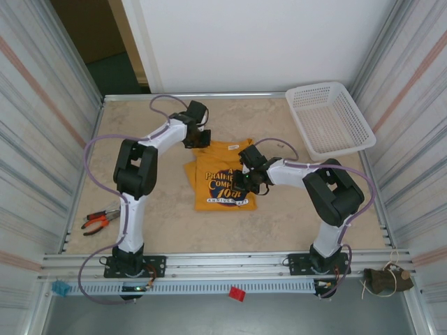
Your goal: Fold the inside-out t-shirt
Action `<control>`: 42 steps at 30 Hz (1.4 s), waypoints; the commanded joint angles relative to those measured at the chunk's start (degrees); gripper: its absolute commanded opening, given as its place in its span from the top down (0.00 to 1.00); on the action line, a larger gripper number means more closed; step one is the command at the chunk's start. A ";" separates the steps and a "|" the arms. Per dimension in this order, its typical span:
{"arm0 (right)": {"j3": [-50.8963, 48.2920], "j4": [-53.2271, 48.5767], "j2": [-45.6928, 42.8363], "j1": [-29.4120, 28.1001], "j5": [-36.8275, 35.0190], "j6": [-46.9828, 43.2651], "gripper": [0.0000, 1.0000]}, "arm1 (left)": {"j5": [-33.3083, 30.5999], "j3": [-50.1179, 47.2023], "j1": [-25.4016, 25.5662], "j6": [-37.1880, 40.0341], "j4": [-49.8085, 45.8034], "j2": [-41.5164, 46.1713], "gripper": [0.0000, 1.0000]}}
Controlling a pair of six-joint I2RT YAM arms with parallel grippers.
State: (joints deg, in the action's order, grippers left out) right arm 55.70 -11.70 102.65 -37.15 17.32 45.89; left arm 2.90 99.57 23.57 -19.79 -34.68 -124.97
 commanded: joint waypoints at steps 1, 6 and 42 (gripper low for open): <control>-0.64 -3.15 1.89 -0.13 -2.46 1.48 0.98 | 0.22 2.03 -1.10 -1.77 -0.48 -0.03 1.00; -0.51 -4.35 2.84 -0.08 -2.90 2.06 1.00 | 2.72 1.22 -3.38 -6.28 1.83 0.64 1.00; 26.61 -17.23 9.66 19.54 2.58 -20.48 0.16 | 20.68 -23.81 -9.86 -0.32 13.59 14.74 0.17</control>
State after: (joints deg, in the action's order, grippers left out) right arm 80.58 -28.12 111.02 -17.28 19.11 27.35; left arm 20.34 76.20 14.22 -21.93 -22.39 -109.40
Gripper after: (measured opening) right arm 0.842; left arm 0.828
